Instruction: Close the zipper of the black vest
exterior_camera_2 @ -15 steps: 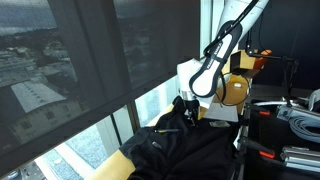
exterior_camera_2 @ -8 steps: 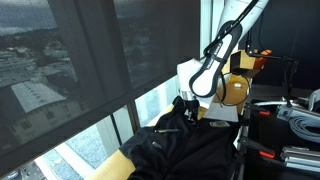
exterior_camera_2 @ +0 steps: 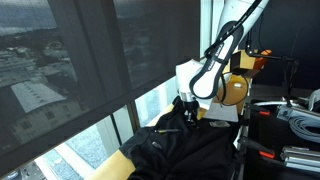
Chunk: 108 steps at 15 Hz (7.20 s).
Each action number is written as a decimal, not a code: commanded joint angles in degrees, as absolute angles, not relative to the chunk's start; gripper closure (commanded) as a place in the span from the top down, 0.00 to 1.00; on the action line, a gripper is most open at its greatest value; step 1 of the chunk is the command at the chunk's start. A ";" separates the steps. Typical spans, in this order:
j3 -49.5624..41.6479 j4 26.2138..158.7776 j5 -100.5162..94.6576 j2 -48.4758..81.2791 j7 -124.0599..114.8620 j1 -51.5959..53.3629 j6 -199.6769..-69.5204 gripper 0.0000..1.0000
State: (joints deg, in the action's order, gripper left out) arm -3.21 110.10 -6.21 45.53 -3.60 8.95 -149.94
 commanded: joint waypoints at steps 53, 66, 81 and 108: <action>-1.47 98.81 -13.59 51.82 -9.75 24.13 -145.83 0.02; 0.17 94.22 -13.91 53.02 -9.81 26.91 -143.53 0.02; 1.12 90.60 -14.18 55.25 -9.74 30.23 -143.06 0.02; 1.57 82.83 -14.27 58.33 -9.68 35.82 -139.29 0.02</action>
